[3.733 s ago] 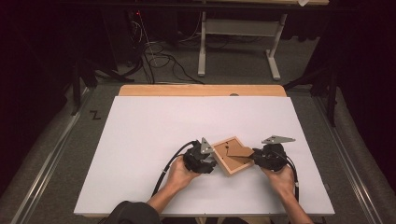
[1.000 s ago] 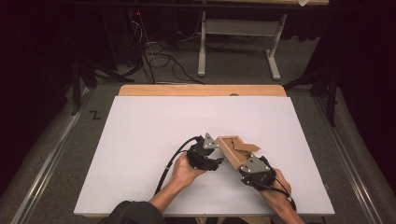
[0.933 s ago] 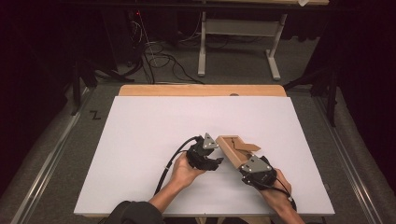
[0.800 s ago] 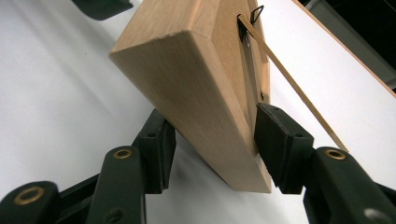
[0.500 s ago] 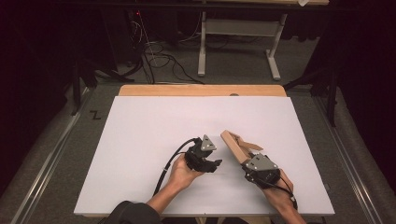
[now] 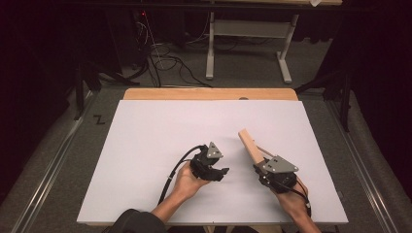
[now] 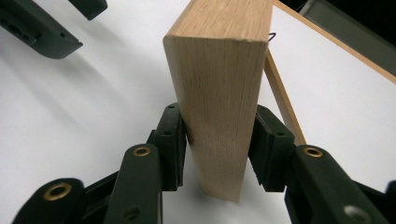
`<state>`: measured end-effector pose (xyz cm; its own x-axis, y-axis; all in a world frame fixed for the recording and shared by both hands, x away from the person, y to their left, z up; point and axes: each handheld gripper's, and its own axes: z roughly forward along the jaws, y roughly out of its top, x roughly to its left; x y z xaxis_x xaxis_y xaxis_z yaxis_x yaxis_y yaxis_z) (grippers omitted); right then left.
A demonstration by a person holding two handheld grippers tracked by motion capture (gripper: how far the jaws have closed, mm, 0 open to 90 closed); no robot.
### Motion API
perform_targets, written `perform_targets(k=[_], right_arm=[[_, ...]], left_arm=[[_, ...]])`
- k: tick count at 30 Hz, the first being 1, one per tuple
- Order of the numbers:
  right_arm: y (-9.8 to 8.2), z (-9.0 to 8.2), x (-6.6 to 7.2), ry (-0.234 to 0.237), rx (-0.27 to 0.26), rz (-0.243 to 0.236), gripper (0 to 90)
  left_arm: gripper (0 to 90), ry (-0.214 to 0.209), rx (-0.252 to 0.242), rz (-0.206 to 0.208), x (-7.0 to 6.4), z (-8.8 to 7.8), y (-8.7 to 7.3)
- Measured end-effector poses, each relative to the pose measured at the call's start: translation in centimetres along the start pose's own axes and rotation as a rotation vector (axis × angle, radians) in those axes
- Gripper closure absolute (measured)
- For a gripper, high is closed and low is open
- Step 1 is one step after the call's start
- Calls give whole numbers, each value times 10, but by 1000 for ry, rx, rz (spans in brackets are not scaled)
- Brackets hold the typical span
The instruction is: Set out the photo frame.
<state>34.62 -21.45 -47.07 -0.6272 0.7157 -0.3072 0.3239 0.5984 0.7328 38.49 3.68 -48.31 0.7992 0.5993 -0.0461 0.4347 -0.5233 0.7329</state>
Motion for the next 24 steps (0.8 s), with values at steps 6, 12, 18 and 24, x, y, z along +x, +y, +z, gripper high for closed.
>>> perform_targets(k=[6,12,18,24], right_arm=[[-1,-1,-4,9,-5,21,614],[-1,-3,-6,32,-24,48,620],[-1,-3,-8,58,-45,53,624],[0,-4,-10,102,-71,67,625]], left_arm=[[443,-2,2,-5,1,0,-1],[443,-2,2,-13,3,1,-2],[441,5,2,-20,5,1,-3],[433,8,2,-25,6,2,-3]])
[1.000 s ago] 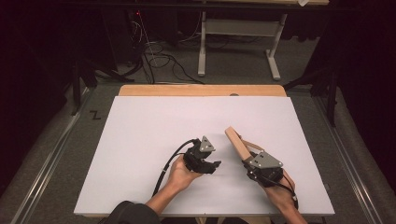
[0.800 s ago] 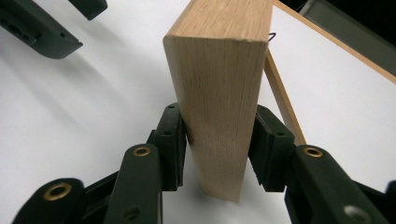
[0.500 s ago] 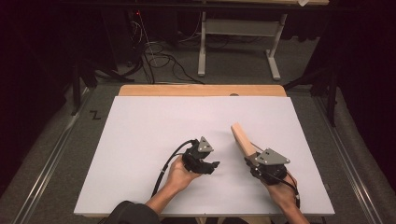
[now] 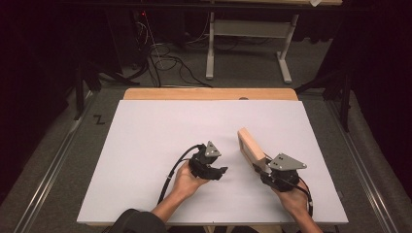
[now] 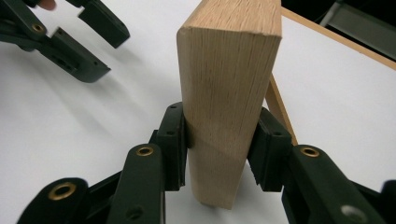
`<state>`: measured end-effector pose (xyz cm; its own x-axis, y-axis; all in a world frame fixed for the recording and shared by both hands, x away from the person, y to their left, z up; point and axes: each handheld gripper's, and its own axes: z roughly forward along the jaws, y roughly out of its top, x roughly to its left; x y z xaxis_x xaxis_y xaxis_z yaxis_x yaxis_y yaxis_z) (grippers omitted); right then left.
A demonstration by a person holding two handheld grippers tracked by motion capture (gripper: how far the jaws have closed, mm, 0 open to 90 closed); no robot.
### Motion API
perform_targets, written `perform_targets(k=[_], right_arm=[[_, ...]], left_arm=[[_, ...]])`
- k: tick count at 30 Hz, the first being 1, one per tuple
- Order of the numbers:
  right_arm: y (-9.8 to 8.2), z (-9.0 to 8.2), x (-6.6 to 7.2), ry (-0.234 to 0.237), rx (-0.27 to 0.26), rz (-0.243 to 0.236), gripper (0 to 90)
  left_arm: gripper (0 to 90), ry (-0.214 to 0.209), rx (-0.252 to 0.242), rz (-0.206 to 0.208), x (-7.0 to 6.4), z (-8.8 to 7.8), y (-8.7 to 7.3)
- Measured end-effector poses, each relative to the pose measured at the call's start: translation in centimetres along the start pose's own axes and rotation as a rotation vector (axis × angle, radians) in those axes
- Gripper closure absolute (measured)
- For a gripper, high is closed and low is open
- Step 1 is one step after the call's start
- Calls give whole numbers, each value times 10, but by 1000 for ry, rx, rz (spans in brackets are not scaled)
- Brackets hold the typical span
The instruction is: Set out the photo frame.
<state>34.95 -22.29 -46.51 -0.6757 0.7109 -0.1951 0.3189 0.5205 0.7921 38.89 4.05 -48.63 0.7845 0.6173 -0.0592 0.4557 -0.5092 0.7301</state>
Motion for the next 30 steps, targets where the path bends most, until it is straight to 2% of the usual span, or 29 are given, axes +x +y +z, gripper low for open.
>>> perform_targets(k=[2,8,18,24,30], right_arm=[[0,0,0,23,-7,20,625],[1,1,0,52,-14,20,626],[3,5,2,138,-34,16,625],[3,6,-2,166,-19,18,623],[0,6,-3,164,12,14,621]], left_arm=[[429,1,-1,-2,0,0,0],[426,8,-6,-10,2,0,0],[428,38,-25,-25,10,-1,5],[435,46,-27,-28,13,6,14],[435,43,-22,-10,12,13,26]])
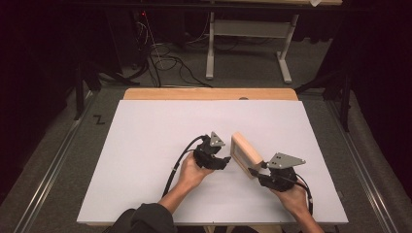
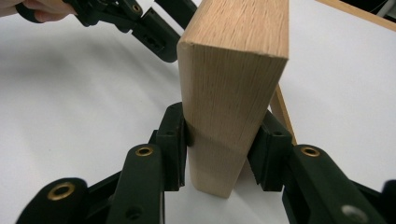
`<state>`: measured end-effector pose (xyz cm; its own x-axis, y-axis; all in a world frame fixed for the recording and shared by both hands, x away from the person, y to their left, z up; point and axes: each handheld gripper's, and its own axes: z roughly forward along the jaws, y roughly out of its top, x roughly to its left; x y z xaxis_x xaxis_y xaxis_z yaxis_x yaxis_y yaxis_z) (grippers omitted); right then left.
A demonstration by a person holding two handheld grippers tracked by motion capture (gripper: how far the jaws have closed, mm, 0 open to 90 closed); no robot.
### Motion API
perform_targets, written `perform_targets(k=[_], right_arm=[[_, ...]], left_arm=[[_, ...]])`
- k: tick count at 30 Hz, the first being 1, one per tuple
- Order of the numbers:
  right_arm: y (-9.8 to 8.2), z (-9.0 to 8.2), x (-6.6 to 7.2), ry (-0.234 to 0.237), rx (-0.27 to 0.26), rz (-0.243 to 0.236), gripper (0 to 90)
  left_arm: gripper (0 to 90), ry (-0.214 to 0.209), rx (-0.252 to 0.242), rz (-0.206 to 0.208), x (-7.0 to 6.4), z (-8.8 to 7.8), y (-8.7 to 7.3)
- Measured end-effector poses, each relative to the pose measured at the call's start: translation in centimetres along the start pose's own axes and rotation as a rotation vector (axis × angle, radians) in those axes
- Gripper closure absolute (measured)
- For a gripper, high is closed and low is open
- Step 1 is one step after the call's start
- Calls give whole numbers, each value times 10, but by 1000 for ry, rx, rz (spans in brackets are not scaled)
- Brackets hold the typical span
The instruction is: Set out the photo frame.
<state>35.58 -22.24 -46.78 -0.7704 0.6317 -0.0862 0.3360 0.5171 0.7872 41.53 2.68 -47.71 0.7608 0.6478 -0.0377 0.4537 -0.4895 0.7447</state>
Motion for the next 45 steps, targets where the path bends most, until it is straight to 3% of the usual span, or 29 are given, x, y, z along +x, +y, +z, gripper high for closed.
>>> perform_targets(k=[4,12,16,29,36,40,42,45], right_arm=[[0,0,0,0,6,16,617],[0,-2,2,-32,43,31,550],[0,-4,5,-45,58,20,566],[0,-4,6,-58,83,52,610],[0,-4,4,-47,95,64,616],[3,-1,2,-42,105,69,618],[4,1,0,-46,101,64,619],[8,6,-1,-50,106,51,619]], left_arm=[[431,0,6,21,-1,3,6],[430,-2,13,23,3,9,13],[431,-11,3,27,3,12,17],[491,-32,4,49,1,17,22],[540,-69,4,53,0,18,22],[564,-89,4,36,3,15,22],[598,-162,-10,33,1,13,23],[599,-139,0,105,-14,13,26]])
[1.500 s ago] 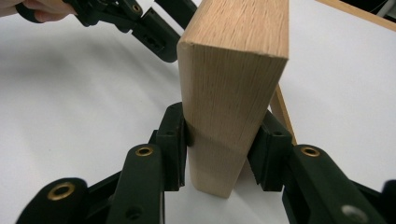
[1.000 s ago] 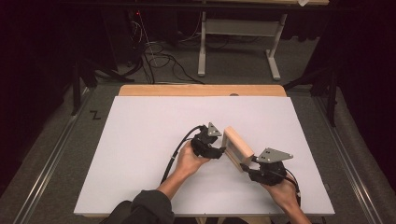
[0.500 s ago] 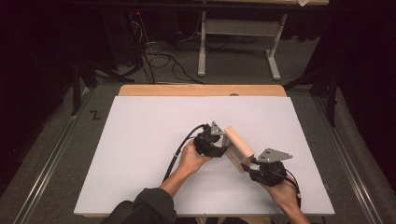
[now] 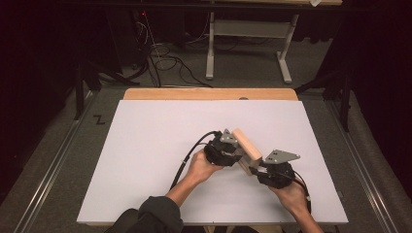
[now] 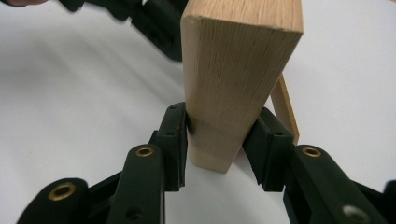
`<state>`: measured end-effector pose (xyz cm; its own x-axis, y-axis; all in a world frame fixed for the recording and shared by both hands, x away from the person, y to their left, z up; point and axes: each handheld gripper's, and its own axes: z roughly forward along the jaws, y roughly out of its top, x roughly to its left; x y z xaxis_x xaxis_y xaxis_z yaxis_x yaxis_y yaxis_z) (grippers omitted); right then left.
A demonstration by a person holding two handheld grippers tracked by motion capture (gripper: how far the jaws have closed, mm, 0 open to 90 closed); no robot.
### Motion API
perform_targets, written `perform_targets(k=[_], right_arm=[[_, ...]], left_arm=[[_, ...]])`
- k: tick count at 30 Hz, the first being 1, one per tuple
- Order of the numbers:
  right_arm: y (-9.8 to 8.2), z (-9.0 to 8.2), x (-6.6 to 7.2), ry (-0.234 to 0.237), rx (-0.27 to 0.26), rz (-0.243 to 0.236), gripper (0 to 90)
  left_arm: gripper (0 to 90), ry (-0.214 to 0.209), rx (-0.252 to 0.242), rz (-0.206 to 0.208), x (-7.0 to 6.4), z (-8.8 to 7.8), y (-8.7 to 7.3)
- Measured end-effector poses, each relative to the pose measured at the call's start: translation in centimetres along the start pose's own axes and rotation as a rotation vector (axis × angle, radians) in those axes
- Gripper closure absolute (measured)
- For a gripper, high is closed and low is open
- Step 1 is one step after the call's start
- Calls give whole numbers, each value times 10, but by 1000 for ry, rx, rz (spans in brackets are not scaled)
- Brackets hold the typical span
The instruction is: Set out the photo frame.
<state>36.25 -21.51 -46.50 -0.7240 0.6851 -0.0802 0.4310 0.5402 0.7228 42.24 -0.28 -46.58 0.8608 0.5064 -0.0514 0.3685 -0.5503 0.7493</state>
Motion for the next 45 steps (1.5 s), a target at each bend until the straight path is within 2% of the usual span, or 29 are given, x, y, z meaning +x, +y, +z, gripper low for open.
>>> perform_targets(k=[2,8,10,15,18,21,25,30,31,40,45], right_arm=[[2,1,0,-1,2,2,619],[0,1,3,-23,-9,18,609],[0,2,5,-42,-6,18,566],[2,8,6,-55,-14,79,498],[5,12,7,-64,-29,106,506],[6,16,7,-78,-34,122,598],[7,17,9,-78,-34,97,613],[6,16,7,-53,-43,74,616],[6,16,6,-16,-51,52,616],[7,16,9,110,-59,-51,616],[6,17,8,139,-52,-84,613]], left_arm=[[589,19,1,11,-4,1,1],[546,70,8,-28,4,-9,-4],[537,80,8,-41,6,-12,-7],[523,90,16,-51,8,-17,-17],[517,95,21,-63,11,-19,-22],[509,98,22,-74,12,-20,-26],[500,99,26,-83,14,-20,-29],[484,104,23,-85,14,-22,-30],[479,111,19,-87,15,-22,-30],[447,110,19,-77,15,-24,-32],[430,99,13,-69,15,-25,-33]])
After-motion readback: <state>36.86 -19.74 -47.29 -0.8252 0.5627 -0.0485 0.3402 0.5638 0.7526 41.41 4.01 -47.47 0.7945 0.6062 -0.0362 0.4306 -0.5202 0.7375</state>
